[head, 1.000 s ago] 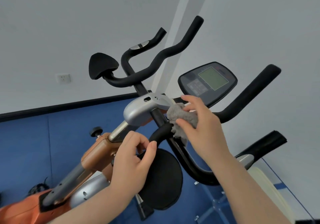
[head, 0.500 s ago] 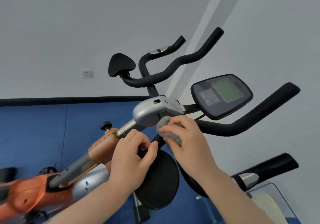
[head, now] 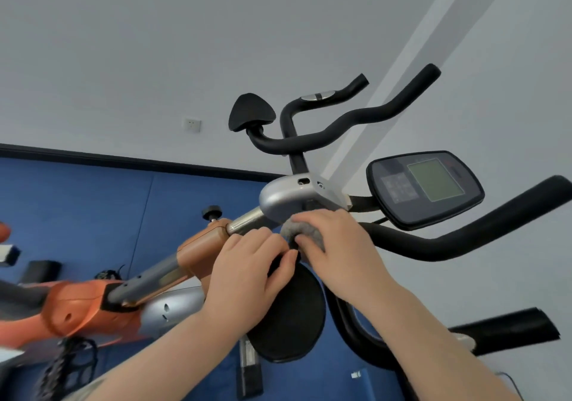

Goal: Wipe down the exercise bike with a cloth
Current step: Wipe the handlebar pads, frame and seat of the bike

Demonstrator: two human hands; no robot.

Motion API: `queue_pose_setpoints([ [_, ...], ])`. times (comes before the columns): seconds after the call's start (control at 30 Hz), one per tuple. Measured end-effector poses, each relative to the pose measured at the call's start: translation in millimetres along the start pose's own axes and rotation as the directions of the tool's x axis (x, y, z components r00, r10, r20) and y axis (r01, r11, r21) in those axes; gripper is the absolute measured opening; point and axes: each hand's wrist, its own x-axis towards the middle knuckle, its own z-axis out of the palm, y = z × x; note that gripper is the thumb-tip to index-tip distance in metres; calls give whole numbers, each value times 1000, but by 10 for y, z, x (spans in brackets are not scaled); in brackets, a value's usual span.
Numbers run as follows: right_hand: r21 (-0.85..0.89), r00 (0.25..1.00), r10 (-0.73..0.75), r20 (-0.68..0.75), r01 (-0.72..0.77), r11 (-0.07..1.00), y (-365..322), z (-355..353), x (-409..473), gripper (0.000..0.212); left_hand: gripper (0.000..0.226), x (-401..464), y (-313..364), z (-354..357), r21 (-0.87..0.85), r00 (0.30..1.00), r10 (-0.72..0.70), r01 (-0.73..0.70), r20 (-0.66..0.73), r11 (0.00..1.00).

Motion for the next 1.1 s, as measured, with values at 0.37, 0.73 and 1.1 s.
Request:
queue_pose_setpoints([
  [0.37,-24,964,54,-261,-62,998,181,-2,-312,34,24,128,248,3,-9,991,24,-23,128,1000],
  [0.73,141,877,238,-418,-196,970,106,169,-407,33,8,448,377,156,115,954,-75,43,289,992],
  [1.1,410,909,284,-306,-144,901,252,-91,-420,39,34,436,271,90,-245,941,-92,178,326,953],
])
